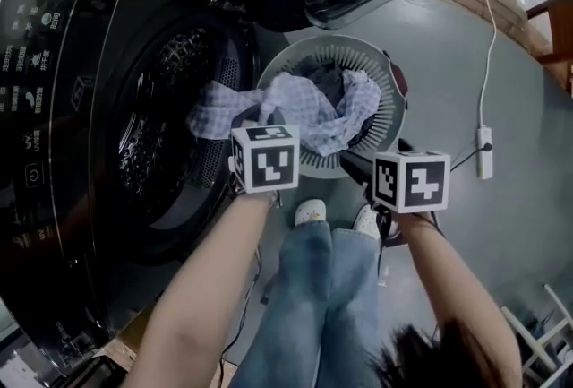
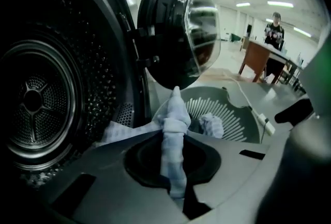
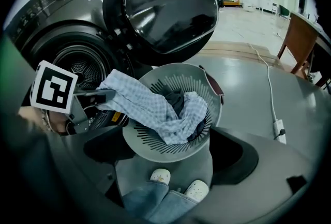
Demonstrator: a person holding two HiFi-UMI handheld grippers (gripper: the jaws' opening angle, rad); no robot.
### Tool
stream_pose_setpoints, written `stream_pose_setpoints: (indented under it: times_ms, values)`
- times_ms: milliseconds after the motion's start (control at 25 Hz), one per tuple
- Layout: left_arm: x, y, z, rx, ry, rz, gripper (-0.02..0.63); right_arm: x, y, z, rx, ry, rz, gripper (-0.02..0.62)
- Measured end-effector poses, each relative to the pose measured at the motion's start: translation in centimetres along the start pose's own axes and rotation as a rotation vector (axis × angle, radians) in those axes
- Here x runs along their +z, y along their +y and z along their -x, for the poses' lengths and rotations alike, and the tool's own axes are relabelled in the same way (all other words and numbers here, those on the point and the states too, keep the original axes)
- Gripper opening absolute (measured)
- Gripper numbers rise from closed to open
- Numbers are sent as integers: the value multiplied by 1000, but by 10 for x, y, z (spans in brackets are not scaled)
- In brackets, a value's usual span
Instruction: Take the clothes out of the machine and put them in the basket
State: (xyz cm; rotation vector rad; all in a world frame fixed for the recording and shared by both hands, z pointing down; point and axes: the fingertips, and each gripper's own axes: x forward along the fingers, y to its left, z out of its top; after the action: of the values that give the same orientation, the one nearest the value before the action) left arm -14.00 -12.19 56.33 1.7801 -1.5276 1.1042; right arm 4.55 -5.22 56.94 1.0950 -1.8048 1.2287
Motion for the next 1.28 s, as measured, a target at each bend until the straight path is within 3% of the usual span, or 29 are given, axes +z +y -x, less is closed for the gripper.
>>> stream_pose_setpoints:
  times_ms: [200,480,760,920,1040,1160,1200,1280]
  values:
    - [30,-42,18,-162,-112,118,17,-7,-18,13,-40,8,2,525]
    - [68,-104,53,-345,-210,110,17,-7,-24,29,-48,-8,-44,525]
    - [92,-125,79,-431,-265,175,17,3,-32,44,-59,-23,-43,525]
    - [106,-136,98,-470,-304,165,17,6,-39,52,-65,-29,-52,525]
    - [107,-139,99,-458,-295,139,17,7,-43,54,-68,-31,-54,525]
    - [96,-137,84,-410,-234,95,17,8,-47,53,-71,-35,-56,525]
    - [91,-136,78,-398,-202,84,59,8,-48,53,-71,-36,-58,525]
    - [83,-133,68,-382,-153,80,420,7,-48,52,-70,-34,-58,525]
